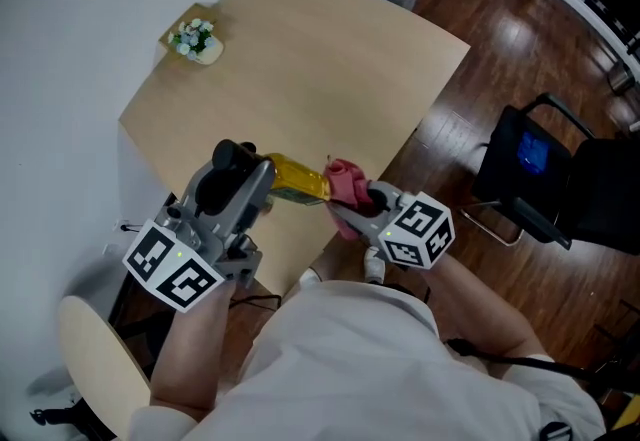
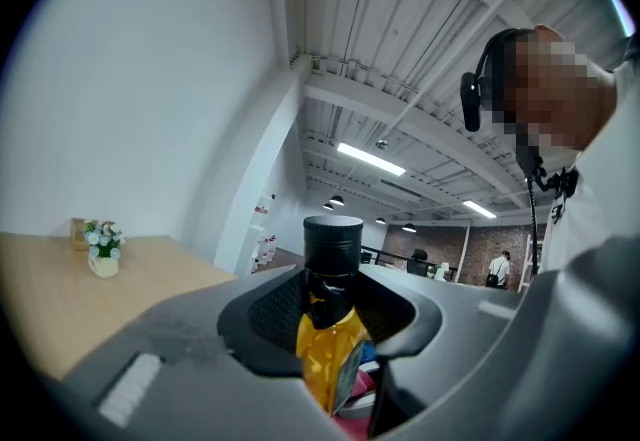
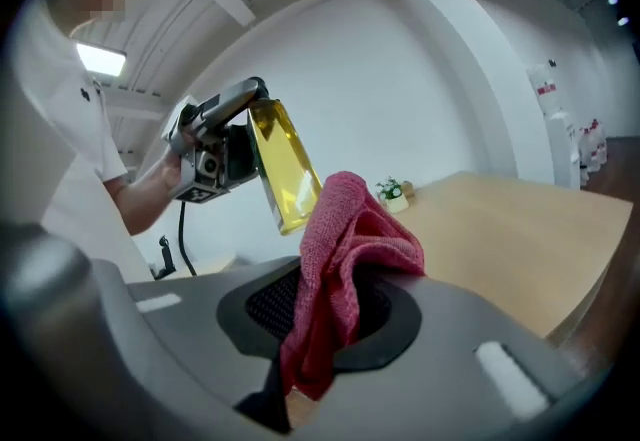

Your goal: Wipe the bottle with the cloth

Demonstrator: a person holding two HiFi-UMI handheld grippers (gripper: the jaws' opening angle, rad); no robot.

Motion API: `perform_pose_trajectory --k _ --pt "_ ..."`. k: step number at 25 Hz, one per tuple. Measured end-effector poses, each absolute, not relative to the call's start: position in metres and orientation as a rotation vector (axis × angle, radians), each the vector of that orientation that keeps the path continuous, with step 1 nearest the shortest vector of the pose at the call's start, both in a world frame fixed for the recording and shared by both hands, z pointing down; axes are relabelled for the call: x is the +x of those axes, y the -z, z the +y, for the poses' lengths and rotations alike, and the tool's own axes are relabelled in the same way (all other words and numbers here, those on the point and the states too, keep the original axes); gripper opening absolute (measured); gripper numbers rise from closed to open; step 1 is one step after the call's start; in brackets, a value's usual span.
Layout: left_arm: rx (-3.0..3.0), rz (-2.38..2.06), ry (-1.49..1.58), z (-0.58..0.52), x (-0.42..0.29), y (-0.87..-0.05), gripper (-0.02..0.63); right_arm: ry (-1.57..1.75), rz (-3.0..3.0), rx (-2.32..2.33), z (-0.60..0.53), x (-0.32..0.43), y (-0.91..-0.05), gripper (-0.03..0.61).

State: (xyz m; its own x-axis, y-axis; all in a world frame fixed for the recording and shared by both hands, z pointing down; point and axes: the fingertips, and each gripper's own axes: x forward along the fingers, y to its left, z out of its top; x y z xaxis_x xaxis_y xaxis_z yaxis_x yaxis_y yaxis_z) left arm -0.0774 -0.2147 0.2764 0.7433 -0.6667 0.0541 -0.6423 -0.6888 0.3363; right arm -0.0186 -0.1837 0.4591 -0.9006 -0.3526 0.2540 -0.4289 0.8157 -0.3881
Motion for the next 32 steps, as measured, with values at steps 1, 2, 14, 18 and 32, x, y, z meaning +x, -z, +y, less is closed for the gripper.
perform_pose_trajectory --k 1,2,14,18,32 --pt "2.603 -1.015 0.113 -0.216 -0.075 -0.276 0.152 -0.723 -2.854 0.587 -0.183 -0.020 -0.457 0.077" --pt "2.598 -1.015 0.121 -0.218 -0.071 -0.277 0.152 -0.780 -2.878 0.556 -0.183 -0.022 -0.456 0.076" --pt "2.626 -1.134 -0.010 -0.228 -0.050 -0.296 0.152 -0.924 -2.917 0.432 -0.184 0.003 -0.459 0.076" --pt "2.598 -1.236 -0.068 -0.234 -0.055 -0.312 0.152 -0.865 -2.915 0.499 -0.192 0.034 -0.456 0.076" --pt "2.506 -1.475 -0.412 -0.270 -0.069 -0.487 0.153 -0.827 -2.770 0.731 -0.172 0.126 -0.466 0.077"
